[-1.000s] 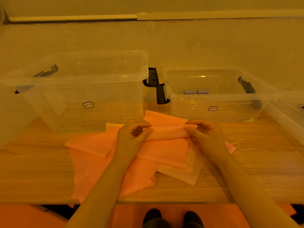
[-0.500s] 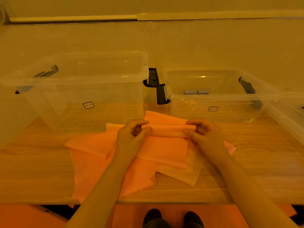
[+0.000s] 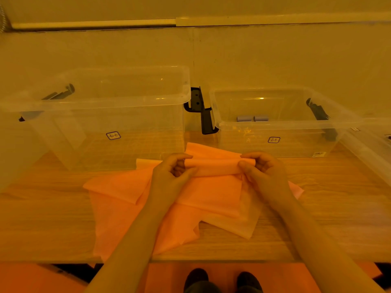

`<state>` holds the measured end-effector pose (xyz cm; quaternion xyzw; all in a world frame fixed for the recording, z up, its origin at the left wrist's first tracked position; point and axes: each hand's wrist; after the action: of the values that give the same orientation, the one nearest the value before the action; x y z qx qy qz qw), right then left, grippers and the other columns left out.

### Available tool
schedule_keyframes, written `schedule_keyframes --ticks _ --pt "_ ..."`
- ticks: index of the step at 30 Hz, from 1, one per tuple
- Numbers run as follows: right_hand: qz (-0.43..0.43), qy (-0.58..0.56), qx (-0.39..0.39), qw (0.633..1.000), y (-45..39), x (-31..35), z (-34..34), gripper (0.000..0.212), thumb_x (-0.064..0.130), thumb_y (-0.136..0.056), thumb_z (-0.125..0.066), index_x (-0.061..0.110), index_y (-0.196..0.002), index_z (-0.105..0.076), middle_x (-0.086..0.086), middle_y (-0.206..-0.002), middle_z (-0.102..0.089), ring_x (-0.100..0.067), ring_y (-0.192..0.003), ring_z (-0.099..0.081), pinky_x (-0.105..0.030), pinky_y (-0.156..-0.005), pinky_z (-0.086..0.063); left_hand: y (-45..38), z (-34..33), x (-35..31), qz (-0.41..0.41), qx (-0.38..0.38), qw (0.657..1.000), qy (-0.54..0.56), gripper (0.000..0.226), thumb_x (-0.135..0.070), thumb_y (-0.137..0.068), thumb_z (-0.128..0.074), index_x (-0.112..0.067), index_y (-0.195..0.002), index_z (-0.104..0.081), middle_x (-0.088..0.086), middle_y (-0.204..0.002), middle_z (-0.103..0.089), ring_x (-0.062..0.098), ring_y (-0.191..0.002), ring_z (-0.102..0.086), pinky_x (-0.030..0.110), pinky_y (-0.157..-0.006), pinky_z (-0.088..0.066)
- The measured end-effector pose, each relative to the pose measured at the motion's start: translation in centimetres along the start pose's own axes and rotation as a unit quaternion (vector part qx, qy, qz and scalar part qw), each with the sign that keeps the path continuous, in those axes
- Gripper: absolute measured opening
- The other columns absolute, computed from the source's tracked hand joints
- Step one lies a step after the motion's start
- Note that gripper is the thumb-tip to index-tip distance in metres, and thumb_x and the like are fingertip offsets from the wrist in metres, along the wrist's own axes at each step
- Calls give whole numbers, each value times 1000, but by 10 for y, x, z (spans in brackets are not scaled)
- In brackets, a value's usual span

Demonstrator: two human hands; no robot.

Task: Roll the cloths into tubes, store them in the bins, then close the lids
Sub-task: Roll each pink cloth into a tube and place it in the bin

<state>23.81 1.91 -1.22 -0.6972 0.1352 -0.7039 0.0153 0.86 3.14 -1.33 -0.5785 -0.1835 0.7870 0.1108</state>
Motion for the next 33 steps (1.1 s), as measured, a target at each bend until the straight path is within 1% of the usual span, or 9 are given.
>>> schedule_keyframes --ticks 2,6,10,14,16,20,23,28,33 --pt "0 -2 -5 1000 0 1 0 14 9 -86 -68 17 -98 -68 -9 -101 -70 -16 -84 -69 -22 -62 -56 1 0 -2 -3 3 1000 -5 32 -10 -79 -75 -37 -92 -62 -10 -83 -62 1 -71 -54 11 -63 -43" --pt "-6 -14 -2 1000 2 6 -2 20 3 -82 -70 13 -99 -67 -3 -96 -71 -4 -74 -68 -16 -56 -53 1 1 -5 0 -9 1000 -24 21 -13 -83 -72 -32 -85 -62 -11 -77 -59 -4 -69 -53 9 -62 -42" --pt "-11 -16 3 1000 2 8 -1 30 -3 -75 -74 19 -95 -68 3 -95 -73 -7 -81 -70 -17 -60 -54 -1 1 -2 13 -15 999 -43 12 -19 -85 -70 -27 -82 -62 -9 -74 -57 0 -65 -50 10 -59 -41" --pt "-4 -16 3 1000 3 9 -2 17 2 -80 -72 16 -89 -68 0 -84 -70 0 -66 -65 -13 -54 -49 0 0 -2 22 -5 999 -23 4 -23 -86 -68 -25 -86 -64 -8 -78 -60 -1 -69 -54 10 -59 -42" --pt "2 -3 12 1000 4 9 -3 12 4 -82 -70 14 -87 -68 2 -80 -69 4 -62 -62 -11 -53 -47 0 1 -3 25 -8 1000 -8 10 -20 -86 -69 -26 -93 -65 -7 -86 -63 4 -76 -57 9 -63 -43" --pt "-1 -9 15 1000 3 8 -3 9 3 -83 -68 6 -91 -67 3 -77 -67 5 -59 -61 -10 -52 -46 0 1 -2 4 -4 1000 7 33 -9 -81 -73 -36 -97 -63 -6 -97 -64 2 -80 -56 10 -69 -45" --pt "-10 -29 6 1000 1 8 -3 14 1 -82 -70 11 -90 -67 4 -78 -71 0 -66 -65 -13 -54 -49 0 1 0 3 2 1000 8 35 -6 -80 -74 -34 -98 -64 -3 -102 -66 6 -83 -59 11 -70 -46" --pt "-21 -48 5 999 0 7 -1 25 -3 -78 -71 13 -97 -68 -1 -94 -74 -9 -79 -70 -18 -58 -54 0 0 0 -4 -4 1000 -1 31 -9 -81 -73 -33 -98 -64 -8 -86 -61 5 -73 -54 12 -64 -44" --pt "-33 -23 9 999 1 8 -2 29 -3 -77 -73 21 -93 -70 6 -87 -75 -8 -72 -70 -20 -56 -54 -1 1 0 -11 -15 1000 -3 29 -12 -85 -69 -37 -97 -62 -8 -79 -56 0 -68 -50 10 -62 -40"
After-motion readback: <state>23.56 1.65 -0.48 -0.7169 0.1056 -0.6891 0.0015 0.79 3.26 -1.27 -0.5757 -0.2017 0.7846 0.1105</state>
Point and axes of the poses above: each hand's wrist, its own y-axis away from the middle knuckle, its own z-axis out of the back of the hand, x = y × z
